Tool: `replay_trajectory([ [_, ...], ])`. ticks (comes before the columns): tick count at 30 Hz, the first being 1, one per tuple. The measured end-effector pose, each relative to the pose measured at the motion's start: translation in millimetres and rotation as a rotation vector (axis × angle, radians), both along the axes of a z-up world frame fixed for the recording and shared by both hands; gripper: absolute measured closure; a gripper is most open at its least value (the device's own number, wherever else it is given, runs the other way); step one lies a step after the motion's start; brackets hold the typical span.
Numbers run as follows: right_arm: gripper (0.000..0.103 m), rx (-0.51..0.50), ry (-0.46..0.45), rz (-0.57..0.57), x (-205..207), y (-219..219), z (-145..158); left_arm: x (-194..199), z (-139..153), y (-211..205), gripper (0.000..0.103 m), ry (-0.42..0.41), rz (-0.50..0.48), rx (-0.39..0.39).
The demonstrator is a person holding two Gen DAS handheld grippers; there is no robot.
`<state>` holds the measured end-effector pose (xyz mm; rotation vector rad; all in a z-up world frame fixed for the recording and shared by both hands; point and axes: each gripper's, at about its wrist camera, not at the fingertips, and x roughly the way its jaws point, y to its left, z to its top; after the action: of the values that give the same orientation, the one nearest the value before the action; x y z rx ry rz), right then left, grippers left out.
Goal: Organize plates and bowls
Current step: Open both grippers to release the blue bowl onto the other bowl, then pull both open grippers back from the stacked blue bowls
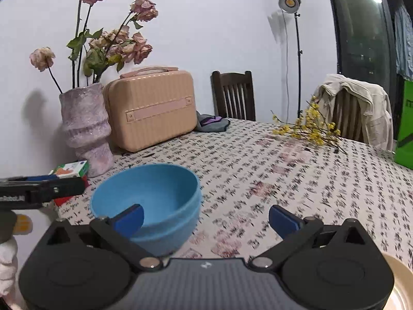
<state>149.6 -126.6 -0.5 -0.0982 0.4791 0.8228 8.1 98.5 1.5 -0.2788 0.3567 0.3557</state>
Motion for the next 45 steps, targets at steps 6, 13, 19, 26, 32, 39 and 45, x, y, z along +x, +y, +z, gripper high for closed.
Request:
replay_trajectory([
  [6, 0.0, 0.022, 0.006, -0.046, -3, -11, -10, -7, -11, -7, 0.0, -0.022, 0.006, 0.023],
  [13, 0.0, 0.034, 0.003, -0.09, -2, -26, -15, -13, -19, -8, 0.0, -0.029, 0.014, 0.002],
  [19, 0.0, 0.05, 0.001, -0.107, -5, -34, -19, -16, -22, -10, 0.0, -0.027, 0.021, -0.001],
  [26, 0.0, 0.06, -0.021, -0.128, -15, -46, -20, -17, -22, -19, 0.0, -0.032, -0.005, 0.008],
  [32, 0.0, 0.058, -0.032, -0.177, -20, -59, -20, -17, -21, -26, 0.0, -0.052, -0.041, 0.007],
  [39, 0.0, 0.06, -0.02, -0.211, -26, -76, -21, -12, -20, -38, 0.0, -0.074, -0.102, 0.015],
  [45, 0.0, 0.039, -0.026, -0.276, -29, -92, -22, 1, -22, -49, 0.0, -0.074, -0.166, 0.02],
])
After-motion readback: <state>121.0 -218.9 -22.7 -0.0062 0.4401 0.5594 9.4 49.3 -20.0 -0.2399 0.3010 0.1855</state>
